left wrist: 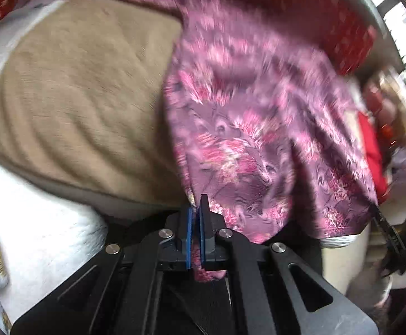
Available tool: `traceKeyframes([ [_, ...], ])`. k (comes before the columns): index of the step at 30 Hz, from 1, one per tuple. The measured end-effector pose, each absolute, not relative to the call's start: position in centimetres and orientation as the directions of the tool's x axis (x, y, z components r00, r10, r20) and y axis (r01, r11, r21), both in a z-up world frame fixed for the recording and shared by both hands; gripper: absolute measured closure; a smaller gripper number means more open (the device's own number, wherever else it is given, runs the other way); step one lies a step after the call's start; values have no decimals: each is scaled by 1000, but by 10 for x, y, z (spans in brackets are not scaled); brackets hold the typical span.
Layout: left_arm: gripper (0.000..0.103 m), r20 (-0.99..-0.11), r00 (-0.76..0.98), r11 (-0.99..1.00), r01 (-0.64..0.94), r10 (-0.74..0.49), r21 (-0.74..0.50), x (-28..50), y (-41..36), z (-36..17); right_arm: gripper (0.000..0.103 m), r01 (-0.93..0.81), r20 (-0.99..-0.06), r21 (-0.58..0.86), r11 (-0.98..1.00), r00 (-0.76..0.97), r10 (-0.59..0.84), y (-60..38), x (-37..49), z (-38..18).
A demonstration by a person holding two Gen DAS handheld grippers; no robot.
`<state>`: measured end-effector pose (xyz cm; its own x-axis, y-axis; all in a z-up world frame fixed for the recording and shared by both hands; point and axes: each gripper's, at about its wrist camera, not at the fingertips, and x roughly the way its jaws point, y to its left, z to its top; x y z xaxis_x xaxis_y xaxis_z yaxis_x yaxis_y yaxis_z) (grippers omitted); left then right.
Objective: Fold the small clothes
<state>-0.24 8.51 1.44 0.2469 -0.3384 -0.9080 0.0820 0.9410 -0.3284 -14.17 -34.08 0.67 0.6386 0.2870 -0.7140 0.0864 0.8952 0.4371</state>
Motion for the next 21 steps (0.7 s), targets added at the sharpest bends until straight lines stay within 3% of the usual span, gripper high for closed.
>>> traceKeyframes([
  [4, 101, -919, 240, 950, 45, -312, -310, -15, 109, 17, 100, 89, -677, 472, 877, 674, 296, -355, -172, 31],
  [9, 100, -958, 127, 965, -27, -256, -262, -14, 114, -24, 101, 190, -788, 431, 882, 556, 265, -358, -186, -13],
  [12, 100, -948, 149, 956, -41, -282, -291, -11, 116, -13, 102, 277, -865, 374, 885, 449, 225, -360, -182, -44],
  [15, 100, -941, 247, 972, 14, -231, -235, 7, 111, 18, 96, 299, -850, 375, 878, 489, 196, -371, -172, -30],
  [18, 88, -927, 317, 979, 86, -203, -185, 41, 89, 41, 92, 251, -797, 365, 896, 581, 163, -374, -141, 3],
  [20, 60, -915, 354, 980, 120, -194, -161, 63, 69, 50, 78, 206, -765, 350, 914, 626, 152, -372, -106, 21],
  [21, 54, -908, 377, 982, 129, -180, -141, 77, 54, 48, 61, 191, -754, 341, 920, 641, 146, -372, -87, 26],
])
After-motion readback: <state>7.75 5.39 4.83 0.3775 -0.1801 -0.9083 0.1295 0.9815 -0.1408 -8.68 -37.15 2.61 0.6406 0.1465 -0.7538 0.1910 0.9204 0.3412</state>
